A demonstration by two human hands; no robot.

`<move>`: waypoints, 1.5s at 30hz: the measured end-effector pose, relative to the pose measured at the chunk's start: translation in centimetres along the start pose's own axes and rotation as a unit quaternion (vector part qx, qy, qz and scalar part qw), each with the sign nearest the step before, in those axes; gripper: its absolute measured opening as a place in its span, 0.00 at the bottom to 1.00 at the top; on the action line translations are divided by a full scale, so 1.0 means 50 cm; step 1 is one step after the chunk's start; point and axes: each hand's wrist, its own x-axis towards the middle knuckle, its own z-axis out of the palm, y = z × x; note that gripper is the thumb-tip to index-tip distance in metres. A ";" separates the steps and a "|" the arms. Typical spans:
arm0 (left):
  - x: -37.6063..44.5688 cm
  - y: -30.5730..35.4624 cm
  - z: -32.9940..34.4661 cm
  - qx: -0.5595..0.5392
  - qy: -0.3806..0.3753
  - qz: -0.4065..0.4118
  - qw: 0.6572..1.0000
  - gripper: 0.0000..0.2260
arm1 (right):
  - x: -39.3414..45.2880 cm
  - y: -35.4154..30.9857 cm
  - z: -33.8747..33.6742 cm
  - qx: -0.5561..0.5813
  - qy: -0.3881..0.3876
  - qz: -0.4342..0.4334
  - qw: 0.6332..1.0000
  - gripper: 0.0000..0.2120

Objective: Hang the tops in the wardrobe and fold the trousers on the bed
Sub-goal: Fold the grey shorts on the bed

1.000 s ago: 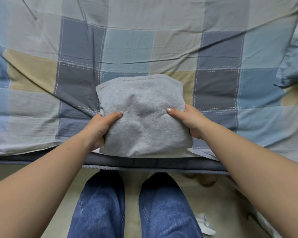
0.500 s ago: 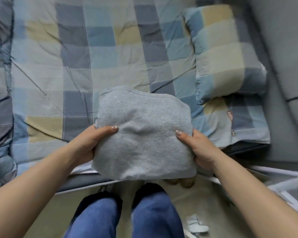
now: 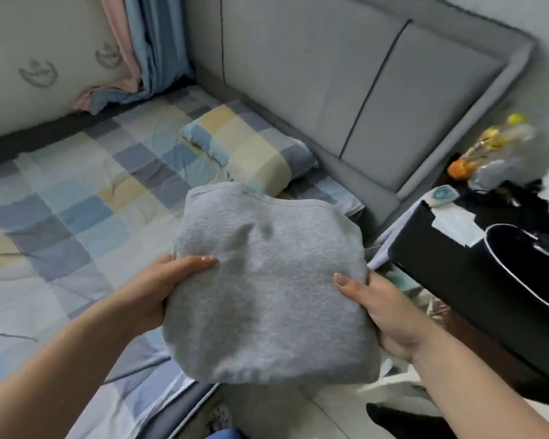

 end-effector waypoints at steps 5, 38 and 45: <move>-0.020 0.010 0.175 0.060 -0.108 -0.010 0.992 0.30 | -0.209 -0.003 -0.087 0.034 0.094 -0.076 0.992 0.18; -0.320 -0.678 1.466 0.280 -0.599 -0.240 0.711 0.26 | -1.307 0.460 -0.649 0.351 0.577 -0.222 0.704 0.11; -0.321 -0.810 1.719 0.341 -0.587 -0.286 0.676 0.15 | -1.335 0.476 -0.822 0.331 0.673 -0.238 0.617 0.16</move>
